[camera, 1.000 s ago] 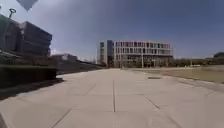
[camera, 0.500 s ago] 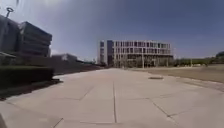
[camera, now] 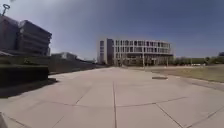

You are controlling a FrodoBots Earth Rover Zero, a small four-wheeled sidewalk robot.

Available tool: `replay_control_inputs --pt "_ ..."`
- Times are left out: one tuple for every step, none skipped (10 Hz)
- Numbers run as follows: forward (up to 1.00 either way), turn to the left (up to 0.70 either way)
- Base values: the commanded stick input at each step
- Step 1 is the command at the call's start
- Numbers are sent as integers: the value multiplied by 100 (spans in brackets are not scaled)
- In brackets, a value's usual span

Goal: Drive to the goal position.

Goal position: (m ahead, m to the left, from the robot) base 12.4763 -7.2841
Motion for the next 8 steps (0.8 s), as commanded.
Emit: replay_control_inputs --pt "70 0" --pt "70 -2" --pt "70 -12" --pt "70 -21" --pt "70 -31" --pt "70 -30" --pt "70 0" --pt "70 0"
